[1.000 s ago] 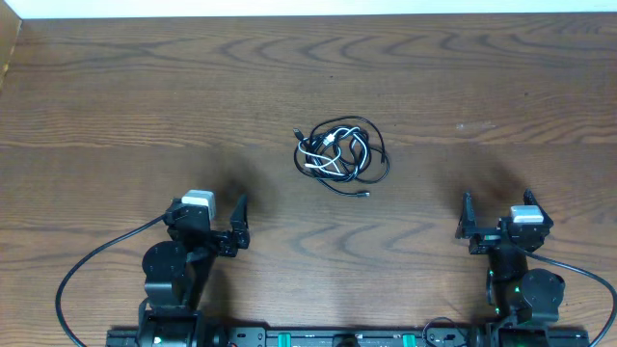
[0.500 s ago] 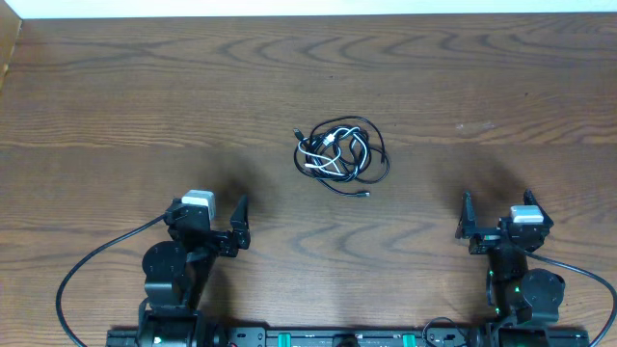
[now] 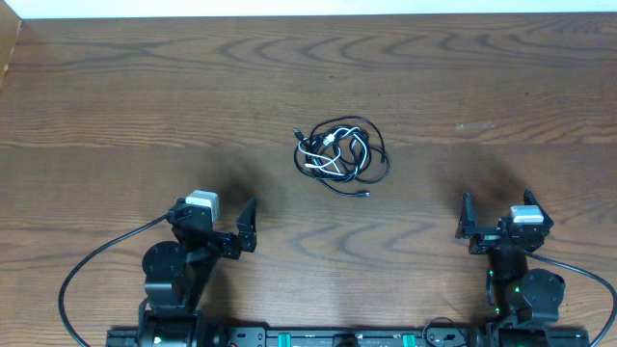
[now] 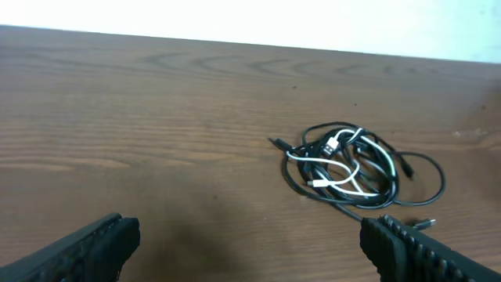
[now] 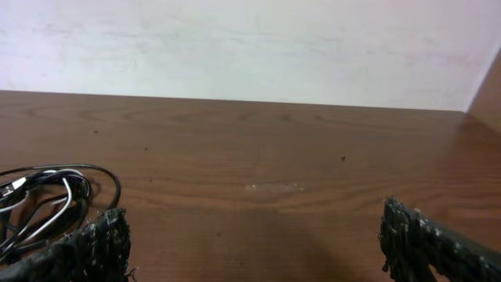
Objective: Untangle cables
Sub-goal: 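Raise the left gripper and tilt it toward the cable bundle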
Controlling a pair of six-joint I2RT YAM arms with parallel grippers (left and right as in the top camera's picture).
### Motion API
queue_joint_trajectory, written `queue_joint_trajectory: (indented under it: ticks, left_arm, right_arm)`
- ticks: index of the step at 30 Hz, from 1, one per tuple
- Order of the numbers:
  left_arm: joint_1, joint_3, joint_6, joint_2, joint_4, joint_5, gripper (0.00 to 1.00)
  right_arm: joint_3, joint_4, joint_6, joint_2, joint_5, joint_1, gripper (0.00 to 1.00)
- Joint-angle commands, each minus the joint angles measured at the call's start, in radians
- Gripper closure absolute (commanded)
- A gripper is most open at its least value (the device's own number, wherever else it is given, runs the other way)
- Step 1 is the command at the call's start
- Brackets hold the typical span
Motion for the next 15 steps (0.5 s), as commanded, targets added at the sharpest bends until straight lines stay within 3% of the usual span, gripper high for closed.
queue_joint_trajectory:
  ticks: [1,15]
  left_arm:
    - [0.006,0.033,-0.069,0.001,0.002,0.017,0.02]
    - [0.006,0.033,-0.094,0.001,0.008,0.018,0.02]
  right_arm:
    - [-0.002,-0.003,-0.012,-0.010,-0.003,0.005,0.01]
    - [-0.002,-0.003,-0.012,-0.010,-0.003,0.005,0.01]
